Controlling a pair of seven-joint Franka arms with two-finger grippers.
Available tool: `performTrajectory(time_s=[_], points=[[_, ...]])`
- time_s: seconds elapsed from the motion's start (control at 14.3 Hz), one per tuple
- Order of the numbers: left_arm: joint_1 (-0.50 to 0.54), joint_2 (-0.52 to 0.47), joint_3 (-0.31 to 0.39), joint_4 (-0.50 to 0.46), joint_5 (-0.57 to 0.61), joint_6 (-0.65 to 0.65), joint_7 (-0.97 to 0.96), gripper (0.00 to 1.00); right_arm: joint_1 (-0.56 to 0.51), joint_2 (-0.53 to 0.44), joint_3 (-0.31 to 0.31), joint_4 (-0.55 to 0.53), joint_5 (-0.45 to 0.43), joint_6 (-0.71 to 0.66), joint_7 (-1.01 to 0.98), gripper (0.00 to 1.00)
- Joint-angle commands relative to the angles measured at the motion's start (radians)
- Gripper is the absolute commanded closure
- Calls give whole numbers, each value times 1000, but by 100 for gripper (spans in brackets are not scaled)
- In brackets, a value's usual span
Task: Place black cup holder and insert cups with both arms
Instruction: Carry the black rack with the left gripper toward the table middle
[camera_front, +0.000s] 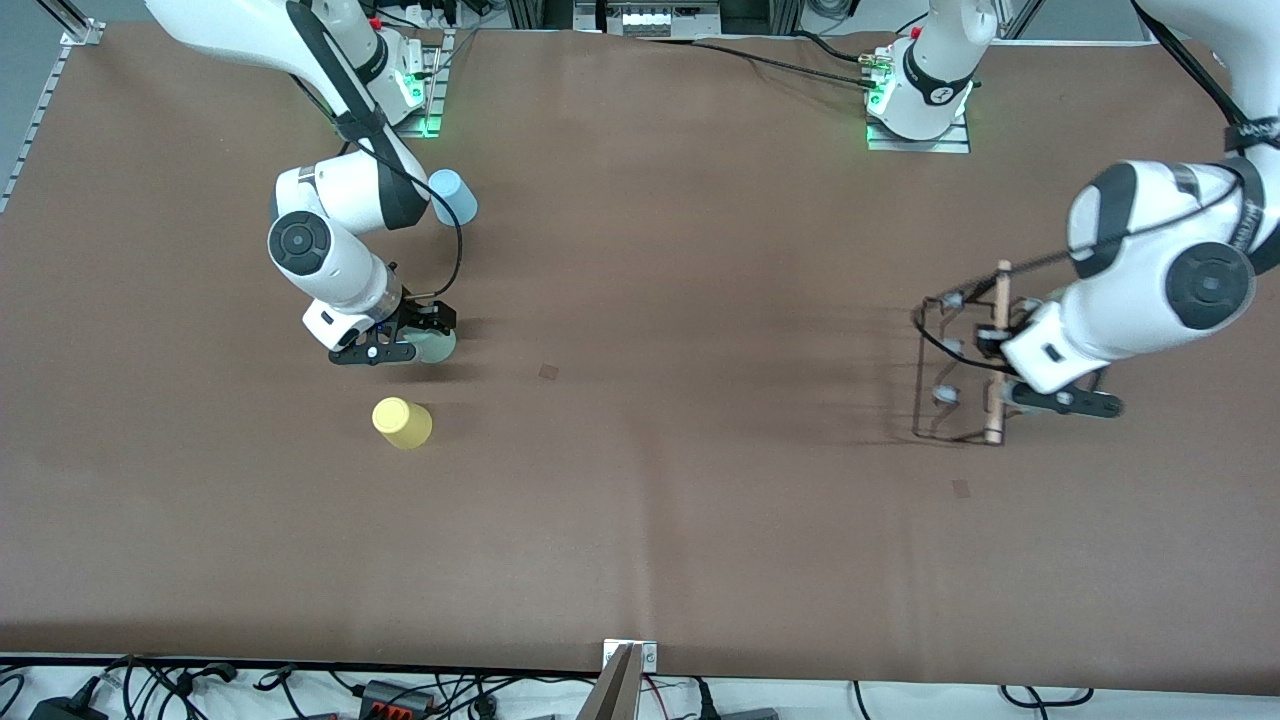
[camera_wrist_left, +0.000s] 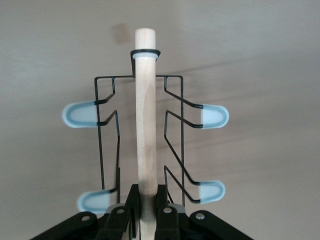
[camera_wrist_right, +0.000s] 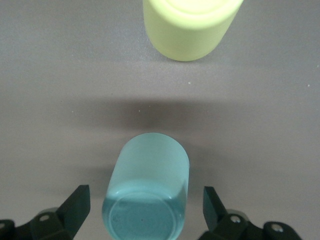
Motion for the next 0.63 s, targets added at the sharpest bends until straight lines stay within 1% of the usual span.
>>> performTrajectory(time_s=[0.0,0.14,0.28,0.35,0.49,0.56], points=[[-47,0,-66,29,-50,-37,-149,98,8,2,-3,-21,15,29,5,0],[-119,15,-79,82,-81,-33,-249,99,8,2,-3,-24,15,29,5,0],[-188,49,-80,124,-84,-24,-357,98,8,5,-1,-24,15,29,4,0],[-237,60,-79,136,-83,-2,-415,98,8,5,-3,-24,15,29,4,4],[-302,81,-79,142,-72,62,-498,98,8,5,-1,-23,13,28,4,38],[-339,97,-79,142,-69,93,-507,98,8,5,-1,-23,15,25,4,51]])
